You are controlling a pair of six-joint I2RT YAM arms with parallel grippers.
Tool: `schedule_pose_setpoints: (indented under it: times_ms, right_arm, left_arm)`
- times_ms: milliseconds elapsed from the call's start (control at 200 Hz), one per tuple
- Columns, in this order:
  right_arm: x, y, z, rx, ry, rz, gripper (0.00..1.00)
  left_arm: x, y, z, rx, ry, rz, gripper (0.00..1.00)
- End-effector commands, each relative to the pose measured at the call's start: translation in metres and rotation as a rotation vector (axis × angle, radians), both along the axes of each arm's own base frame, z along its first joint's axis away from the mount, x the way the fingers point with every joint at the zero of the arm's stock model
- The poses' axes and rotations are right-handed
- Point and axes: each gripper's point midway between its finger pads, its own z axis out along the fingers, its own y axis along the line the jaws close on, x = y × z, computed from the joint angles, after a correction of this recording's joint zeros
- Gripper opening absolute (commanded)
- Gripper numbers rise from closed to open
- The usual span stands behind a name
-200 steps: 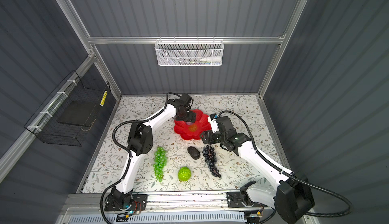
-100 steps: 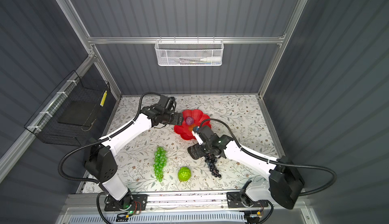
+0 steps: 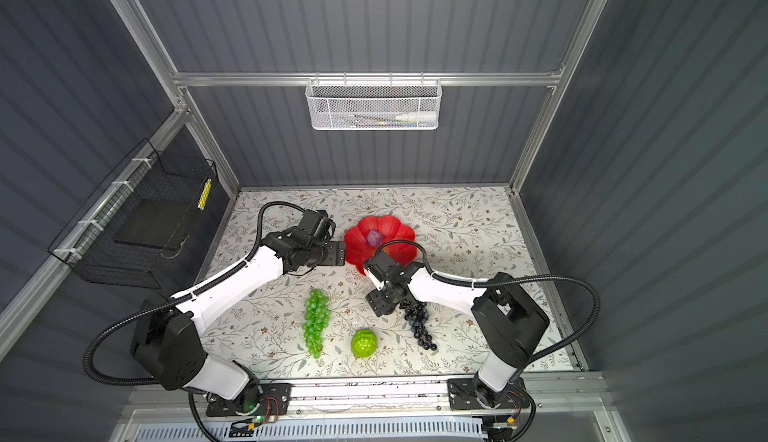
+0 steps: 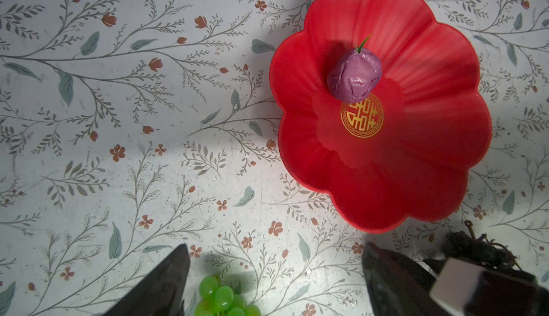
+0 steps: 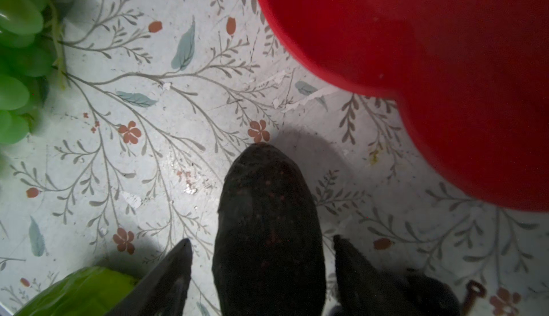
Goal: Place and organize the fake fruits in the fruit bowl
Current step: 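Grasp the dark avocado with the right gripper while the left gripper withdraws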
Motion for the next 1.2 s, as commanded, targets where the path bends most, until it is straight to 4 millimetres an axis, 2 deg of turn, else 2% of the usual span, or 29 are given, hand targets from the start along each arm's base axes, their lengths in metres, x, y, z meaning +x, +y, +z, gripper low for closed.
schedule_pose_setpoints:
  times_ms: [0, 165, 300, 470, 750, 850, 936, 1041, 1111, 1196]
  right_arm:
    - [0.002, 0.006, -0.003, 0.0, 0.004, 0.024, 0.72]
    - [0.003, 0.007, -0.01, -0.004, 0.011, 0.013, 0.63]
    - [0.002, 0.007, -0.007, 0.012, 0.005, 0.011, 0.54]
    - [0.001, 0.007, 0.0, 0.028, -0.008, 0.015, 0.48]
    - [-0.01, -0.001, 0.031, 0.093, -0.048, 0.03, 0.45]
    - [-0.012, -0.007, 0.052, 0.117, -0.056, 0.028, 0.45]
    - [-0.004, -0.011, 0.078, 0.138, -0.086, 0.032, 0.45]
    - [0.024, -0.019, 0.11, 0.184, -0.124, -0.015, 0.46]
    - [0.048, -0.028, 0.12, 0.208, -0.128, -0.077, 0.46]
    - [0.079, -0.039, 0.122, 0.196, -0.155, -0.151, 0.46]
  left_arm:
    - [0.0, 0.004, 0.005, 0.0, -0.023, 0.031, 0.91]
    - [0.001, 0.004, 0.002, 0.005, -0.017, 0.032, 0.91]
    - [0.001, 0.006, 0.002, 0.013, -0.02, 0.036, 0.91]
    - [0.002, 0.008, 0.002, 0.022, -0.026, 0.049, 0.91]
    - [0.007, 0.028, 0.018, 0.052, -0.101, 0.144, 0.92]
    - [0.01, 0.03, 0.026, 0.051, -0.123, 0.163, 0.92]
    - [0.006, 0.035, 0.027, 0.037, -0.143, 0.186, 0.92]
    - [0.001, 0.038, 0.024, 0.031, -0.146, 0.187, 0.92]
    - [0.0, 0.041, 0.025, 0.05, -0.14, 0.183, 0.93]
    - [-0.001, 0.042, 0.026, 0.063, -0.133, 0.179, 0.94]
